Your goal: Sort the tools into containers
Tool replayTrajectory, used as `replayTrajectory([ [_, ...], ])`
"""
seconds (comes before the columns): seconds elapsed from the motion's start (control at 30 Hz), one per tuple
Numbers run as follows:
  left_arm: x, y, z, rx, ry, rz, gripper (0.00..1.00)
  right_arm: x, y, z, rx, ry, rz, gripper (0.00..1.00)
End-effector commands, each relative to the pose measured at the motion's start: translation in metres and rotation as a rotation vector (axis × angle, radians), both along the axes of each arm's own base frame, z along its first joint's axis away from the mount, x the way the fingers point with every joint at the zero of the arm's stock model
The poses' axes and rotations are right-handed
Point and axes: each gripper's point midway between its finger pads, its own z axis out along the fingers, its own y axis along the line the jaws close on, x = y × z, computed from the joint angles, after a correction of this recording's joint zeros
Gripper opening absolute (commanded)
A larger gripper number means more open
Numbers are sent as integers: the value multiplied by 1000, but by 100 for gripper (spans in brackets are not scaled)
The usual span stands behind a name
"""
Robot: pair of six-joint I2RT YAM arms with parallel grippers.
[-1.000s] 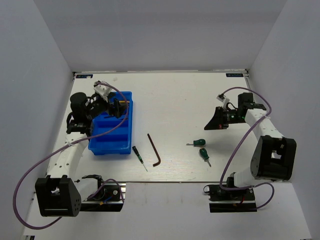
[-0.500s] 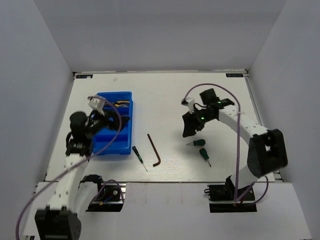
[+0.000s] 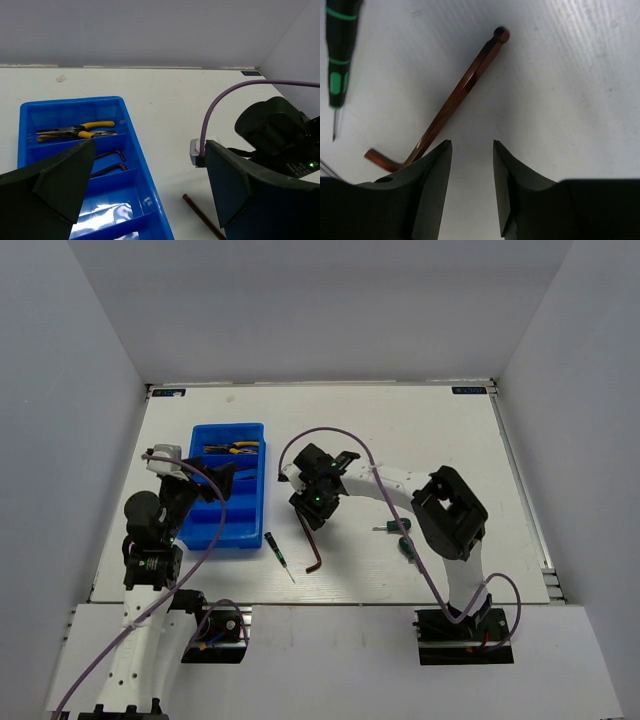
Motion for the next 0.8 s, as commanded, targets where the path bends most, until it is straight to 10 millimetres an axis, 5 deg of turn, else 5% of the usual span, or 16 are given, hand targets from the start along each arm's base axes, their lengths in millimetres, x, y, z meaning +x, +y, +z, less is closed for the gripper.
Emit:
replayTrajectory([
  [0.0, -3, 9, 11, -4, -24, 51, 100, 22, 13, 6, -29, -107, -76, 46],
  [0.3, -7, 8, 16, 5, -45, 43, 100, 12, 42, -4, -20, -49, -66, 49],
  [0.6, -7, 6, 16, 6, -45, 33, 100, -10, 35, -23, -75, 4, -86, 49],
  [0.77, -8, 5, 16, 6, -46, 24, 100, -18, 42, 3, 13, -16, -73, 49],
])
